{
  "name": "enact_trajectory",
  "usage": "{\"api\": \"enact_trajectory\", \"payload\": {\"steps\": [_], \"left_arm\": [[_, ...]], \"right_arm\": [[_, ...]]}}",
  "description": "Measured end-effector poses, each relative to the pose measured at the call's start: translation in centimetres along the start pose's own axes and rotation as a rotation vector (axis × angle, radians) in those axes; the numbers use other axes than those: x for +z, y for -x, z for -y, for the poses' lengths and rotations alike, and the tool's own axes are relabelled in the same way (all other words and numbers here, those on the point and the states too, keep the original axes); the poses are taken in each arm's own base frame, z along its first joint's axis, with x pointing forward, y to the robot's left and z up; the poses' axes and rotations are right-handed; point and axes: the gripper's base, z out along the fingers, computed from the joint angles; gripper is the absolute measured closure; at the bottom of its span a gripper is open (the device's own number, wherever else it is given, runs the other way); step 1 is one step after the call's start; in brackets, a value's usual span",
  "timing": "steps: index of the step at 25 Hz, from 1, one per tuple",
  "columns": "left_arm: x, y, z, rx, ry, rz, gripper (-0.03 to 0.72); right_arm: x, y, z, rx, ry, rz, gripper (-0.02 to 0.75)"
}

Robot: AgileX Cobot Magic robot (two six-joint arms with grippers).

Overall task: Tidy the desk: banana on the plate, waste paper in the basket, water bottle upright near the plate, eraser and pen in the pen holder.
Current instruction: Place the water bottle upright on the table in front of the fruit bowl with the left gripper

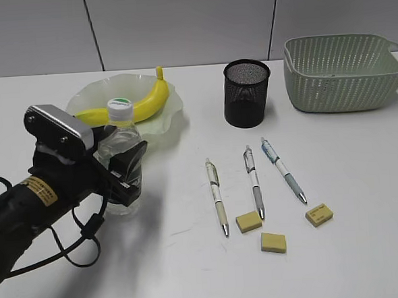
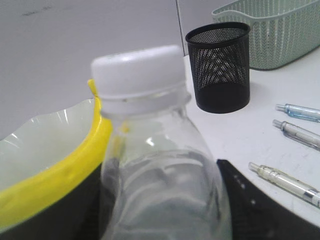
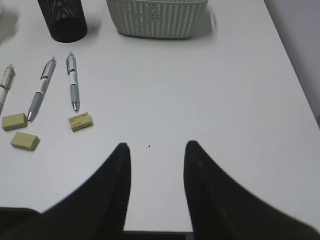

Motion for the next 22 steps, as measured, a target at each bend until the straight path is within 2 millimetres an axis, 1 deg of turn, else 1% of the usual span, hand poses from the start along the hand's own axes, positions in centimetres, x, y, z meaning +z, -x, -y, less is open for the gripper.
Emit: {"api": "enact_trajectory", "payload": {"steps": [5, 12, 17, 22], "left_arm": [[0.0, 0.0, 0.0, 0.000, 0.000, 0.000, 0.256], [-1.2, -0.5, 0.1, -0.002, 0.001, -0.003, 0.251], [-1.4, -0.6, 0.2, -0.004, 0.000, -0.011, 0.197], [-1.6, -1.2, 0.2, -0.009, -0.007, -0.059, 0.123]], "right_arm": [[0.0, 0.0, 0.0, 0.000, 0.000, 0.000, 0.440], [0.0, 0.0, 0.0, 0.000, 0.000, 0.000, 0.440], [0.0, 0.0, 0.0, 0.000, 0.000, 0.000, 0.440], [0.0, 0.0, 0.0, 0.000, 0.000, 0.000, 0.440]]}}
